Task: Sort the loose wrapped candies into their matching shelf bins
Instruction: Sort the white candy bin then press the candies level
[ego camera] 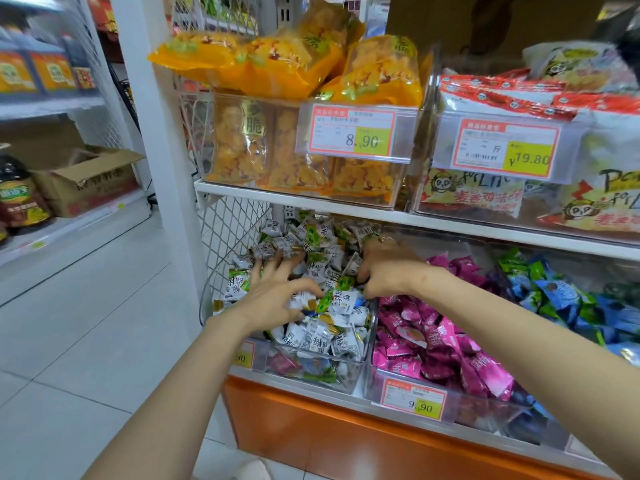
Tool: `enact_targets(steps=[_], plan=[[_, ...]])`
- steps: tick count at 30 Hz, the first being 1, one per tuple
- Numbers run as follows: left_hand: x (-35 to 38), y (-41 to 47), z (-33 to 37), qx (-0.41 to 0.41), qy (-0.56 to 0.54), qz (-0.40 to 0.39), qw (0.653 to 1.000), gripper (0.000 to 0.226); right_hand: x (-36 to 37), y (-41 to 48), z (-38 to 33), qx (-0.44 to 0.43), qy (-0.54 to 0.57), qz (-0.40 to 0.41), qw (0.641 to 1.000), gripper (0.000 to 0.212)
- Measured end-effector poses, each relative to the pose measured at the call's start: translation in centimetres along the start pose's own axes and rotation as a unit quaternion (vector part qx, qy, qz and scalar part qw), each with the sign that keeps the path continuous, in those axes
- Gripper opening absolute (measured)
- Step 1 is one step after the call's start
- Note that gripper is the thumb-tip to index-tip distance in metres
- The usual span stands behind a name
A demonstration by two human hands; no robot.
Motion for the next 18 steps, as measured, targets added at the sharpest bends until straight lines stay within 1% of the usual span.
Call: enact_targets(steps=[1, 2, 4, 6, 8, 10, 12, 15, 17, 18], plan=[[-0.1, -0.1, 0.0, -0.003, 0.005, -0.011, 1.000, 0.042, 0.0, 0.1, -0.2, 0.000, -0.015, -0.006, 1.000, 0.040], [-0.1, -0.1, 0.0, -0.008, 0.015, -0.015, 1.000, 0.041, 0.1, 0.2, -0.4, -0.008, -0.037, -0.005, 0.999, 0.034], [0.0, -0.1, 0.2, -0.009, 0.036, 0.004, 0.999, 0.037, 0.1, 0.1, -0.6, -0.013, -0.059, 0.019, 0.998, 0.021], [0.1, -0.1, 0.6, -0.005, 0.042, 0.037, 0.998, 0.029, 0.3, 0.1, -0.7, 0.001, -0.042, 0.048, 0.998, 0.014], [0.0, 0.1, 0.7, -0.004, 0.033, 0.061, 0.998, 0.022, 0.4, -0.1, -0.6, 0.009, -0.017, 0.062, 0.998, 0.013], [-0.2, 0.2, 0.6, -0.010, 0.018, 0.085, 0.996, 0.020, 0.2, -0.6, -0.3, 0.007, 0.014, 0.068, 0.998, 0.014], [-0.4, 0.3, 0.3, -0.013, -0.023, 0.123, 0.992, 0.018, -0.2, -1.2, 0.1, 0.009, 0.053, 0.086, 0.995, 0.014], [-0.8, 0.5, 0.2, -0.031, -0.081, 0.154, 0.984, 0.023, -0.5, -1.7, 0.9, 0.035, 0.126, 0.117, 0.984, 0.011], [-0.9, 0.7, 0.3, -0.049, -0.113, 0.166, 0.978, 0.029, -0.4, -1.9, 1.6, 0.063, 0.190, 0.111, 0.973, 0.013], [-0.9, 0.8, 0.4, -0.059, -0.131, 0.171, 0.975, 0.027, -0.3, -1.9, 1.9, 0.073, 0.224, 0.104, 0.966, 0.017]])
Point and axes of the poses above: each hand's wrist, its own y-axis towards the middle knuckle, its own x-axis out of the palm, z = x × y, the point moved 3 cm from there along y, towards the middle knuckle, and after that the axes turned 9 degrees about -y, right-handed, at the moved point
